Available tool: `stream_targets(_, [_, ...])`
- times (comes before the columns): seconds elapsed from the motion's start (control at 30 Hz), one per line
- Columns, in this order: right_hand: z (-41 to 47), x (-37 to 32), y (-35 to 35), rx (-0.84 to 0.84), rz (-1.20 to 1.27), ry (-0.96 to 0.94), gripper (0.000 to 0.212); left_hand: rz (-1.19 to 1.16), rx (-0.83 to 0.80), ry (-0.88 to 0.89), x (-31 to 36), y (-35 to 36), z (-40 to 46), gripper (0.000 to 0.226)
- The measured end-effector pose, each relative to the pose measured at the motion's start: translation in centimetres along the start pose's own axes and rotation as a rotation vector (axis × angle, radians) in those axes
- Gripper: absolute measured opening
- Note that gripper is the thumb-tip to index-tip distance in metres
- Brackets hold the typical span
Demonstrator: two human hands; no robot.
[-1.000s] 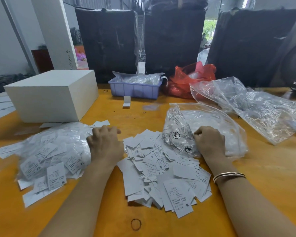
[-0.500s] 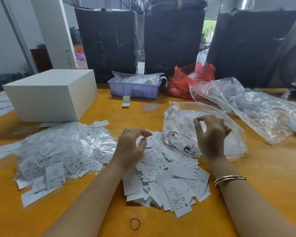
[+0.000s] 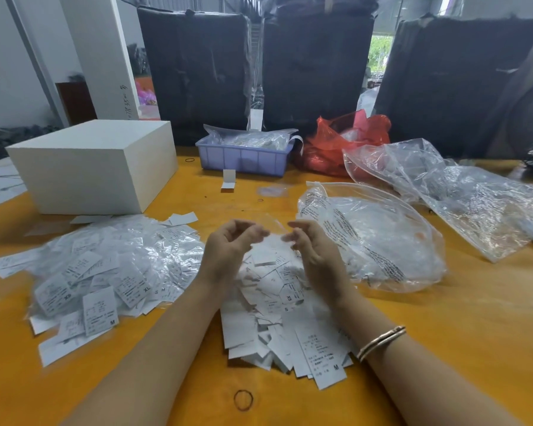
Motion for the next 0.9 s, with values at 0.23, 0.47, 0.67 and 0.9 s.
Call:
stream_targets(0.23, [-0.5,0.2,4.4,-0.128,-0.834,-0.223,0.037,-0.015,0.264,0.047,0.2,-2.8,0.3,0.011])
stream_targets(0.47, [0.0,0.4,0.5,-0.005,-0.019,0.030,0.016,0.044,0.322,0.073,0.2,-3.6,0.3,0.015])
stream_targets(0.67, [0.4,2.1,-1.2,-0.012,0.577,0.203,0.015,0.343,0.133,0.241,1.8,-1.9,0.1,0.009])
stream_targets(0.9, [0.3,1.9,-2.1,0.063,0.627,0.179,0.015,0.592,-0.023,0.528,4.2,0.5,-0.9,0.014])
Point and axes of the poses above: each hand's wrist, its own z-axis towards the middle knuckle, its own y-axis out of the palm, x = y × z, the point moved 9 cm from there along z, towards the middle knuckle, and after that the axes turned 9 degrees about y, right-handed, at the moved point
